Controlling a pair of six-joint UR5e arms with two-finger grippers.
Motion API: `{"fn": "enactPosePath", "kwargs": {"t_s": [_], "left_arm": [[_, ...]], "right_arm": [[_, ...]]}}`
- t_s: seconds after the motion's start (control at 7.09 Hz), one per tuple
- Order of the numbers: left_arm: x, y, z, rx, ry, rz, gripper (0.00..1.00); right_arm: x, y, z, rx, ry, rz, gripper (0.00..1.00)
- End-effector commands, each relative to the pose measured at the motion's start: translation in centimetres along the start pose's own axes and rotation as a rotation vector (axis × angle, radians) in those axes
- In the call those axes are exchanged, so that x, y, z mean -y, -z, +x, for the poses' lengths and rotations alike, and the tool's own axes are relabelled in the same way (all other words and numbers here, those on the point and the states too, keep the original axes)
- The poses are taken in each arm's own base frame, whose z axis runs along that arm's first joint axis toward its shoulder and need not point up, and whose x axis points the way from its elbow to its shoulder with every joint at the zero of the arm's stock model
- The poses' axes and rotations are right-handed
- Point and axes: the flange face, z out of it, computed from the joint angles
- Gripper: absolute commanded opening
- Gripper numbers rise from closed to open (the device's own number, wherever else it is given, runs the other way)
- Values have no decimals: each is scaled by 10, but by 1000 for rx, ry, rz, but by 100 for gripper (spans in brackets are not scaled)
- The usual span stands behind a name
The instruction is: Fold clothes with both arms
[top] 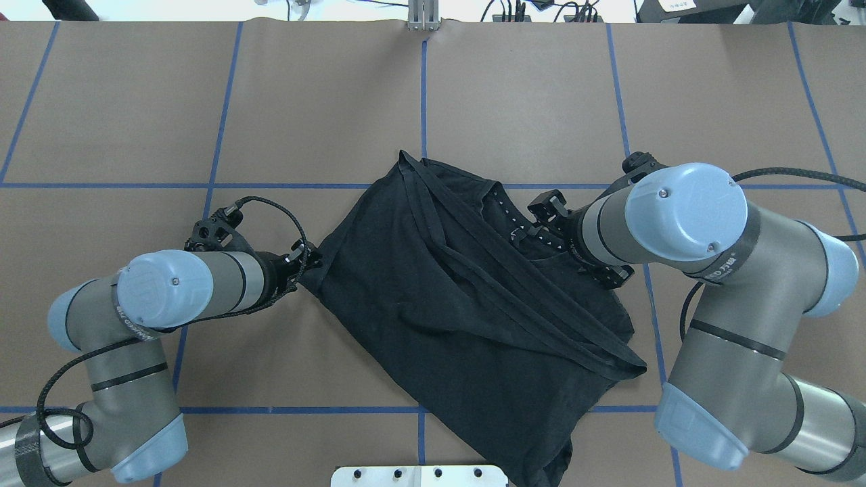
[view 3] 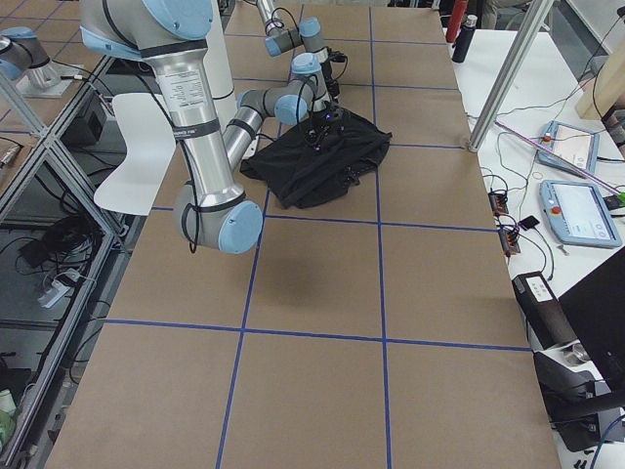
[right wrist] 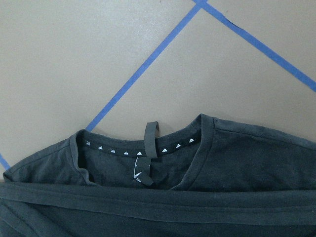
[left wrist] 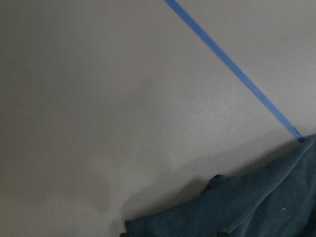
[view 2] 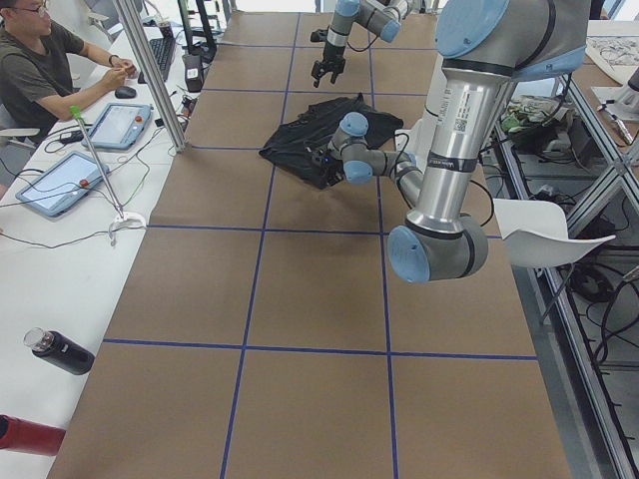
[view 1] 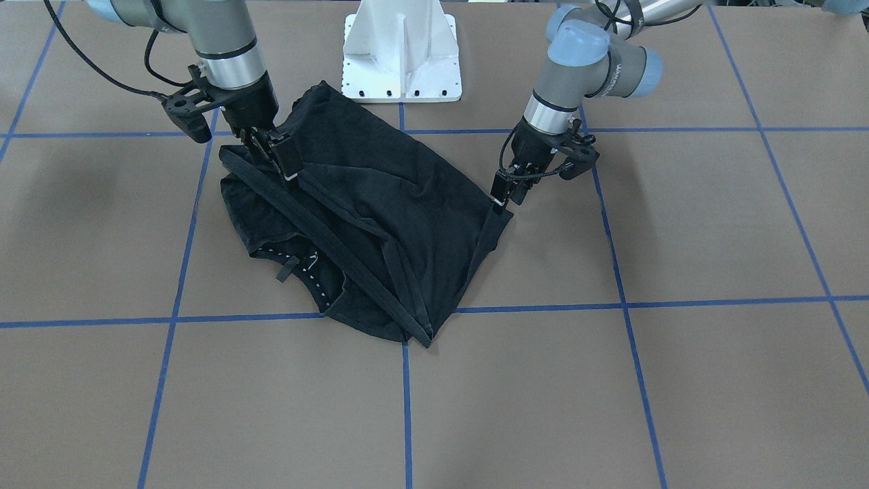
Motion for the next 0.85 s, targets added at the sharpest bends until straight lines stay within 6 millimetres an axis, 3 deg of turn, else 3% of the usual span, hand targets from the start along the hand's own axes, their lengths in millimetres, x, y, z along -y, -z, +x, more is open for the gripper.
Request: {"fn": "enactPosePath", "kwargs": {"t_s": [0.0, 0.71], "left_arm": [[-5, -10, 0, 10, -4, 0, 65], [-3, -26, -5, 32, -15, 10, 63]], "right_arm": [[4, -8, -1, -6, 4, 2, 100], [9, -23, 2, -33, 3, 15, 100]]}}
